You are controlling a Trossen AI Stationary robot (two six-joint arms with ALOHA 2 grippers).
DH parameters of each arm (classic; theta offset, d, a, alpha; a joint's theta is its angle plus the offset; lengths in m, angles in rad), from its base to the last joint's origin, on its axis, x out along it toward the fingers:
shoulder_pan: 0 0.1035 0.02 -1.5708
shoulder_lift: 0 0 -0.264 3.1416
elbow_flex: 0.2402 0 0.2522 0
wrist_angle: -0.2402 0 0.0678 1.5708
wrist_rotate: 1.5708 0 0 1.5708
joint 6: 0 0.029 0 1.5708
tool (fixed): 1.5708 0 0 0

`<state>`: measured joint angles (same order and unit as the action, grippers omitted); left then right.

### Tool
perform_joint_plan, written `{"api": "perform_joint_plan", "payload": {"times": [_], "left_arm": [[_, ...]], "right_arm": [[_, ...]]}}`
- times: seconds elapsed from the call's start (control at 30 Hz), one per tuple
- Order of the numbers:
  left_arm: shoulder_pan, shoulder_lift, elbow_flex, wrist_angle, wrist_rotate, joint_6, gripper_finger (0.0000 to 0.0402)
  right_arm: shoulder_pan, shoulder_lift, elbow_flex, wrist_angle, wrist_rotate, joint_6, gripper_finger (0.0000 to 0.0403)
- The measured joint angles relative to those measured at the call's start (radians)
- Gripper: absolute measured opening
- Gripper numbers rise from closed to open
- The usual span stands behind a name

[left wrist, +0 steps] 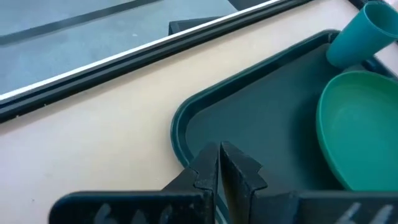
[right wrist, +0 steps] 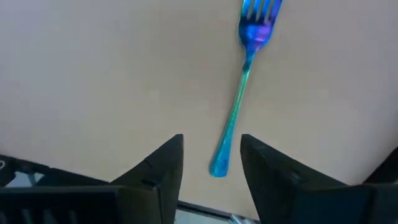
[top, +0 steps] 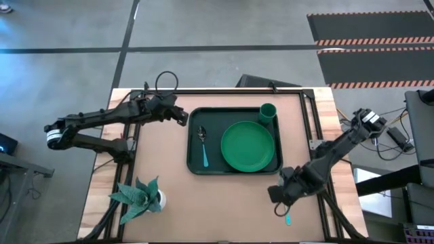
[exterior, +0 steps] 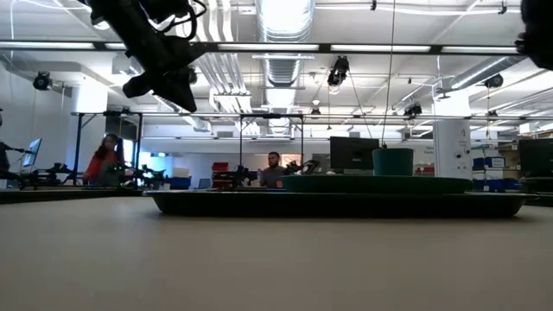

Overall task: Pick and place plate/cup/fork/spoon on tray
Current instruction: Put the blue fork on the dark green tray to the left of the green plate

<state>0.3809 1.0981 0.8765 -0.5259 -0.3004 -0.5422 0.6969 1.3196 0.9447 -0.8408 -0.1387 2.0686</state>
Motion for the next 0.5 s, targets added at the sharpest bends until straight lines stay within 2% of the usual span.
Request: {"api": "perform_joint_plan", "payload": {"times": [0.13, 0.5], "left_arm": [[0.000, 0.001, 0.000, 0.000, 0.000, 0.008, 0.0000], [0.000, 0.002, -0.001, 0.001, 0.009, 0.008, 0.0000]], "right_arm": [[0.025, 0.054, 0.000, 0.025, 0.000, 0.043, 0.0160], [0.025, 0.159, -0.014, 0.018, 0.001, -0.017, 0.0162]]}}
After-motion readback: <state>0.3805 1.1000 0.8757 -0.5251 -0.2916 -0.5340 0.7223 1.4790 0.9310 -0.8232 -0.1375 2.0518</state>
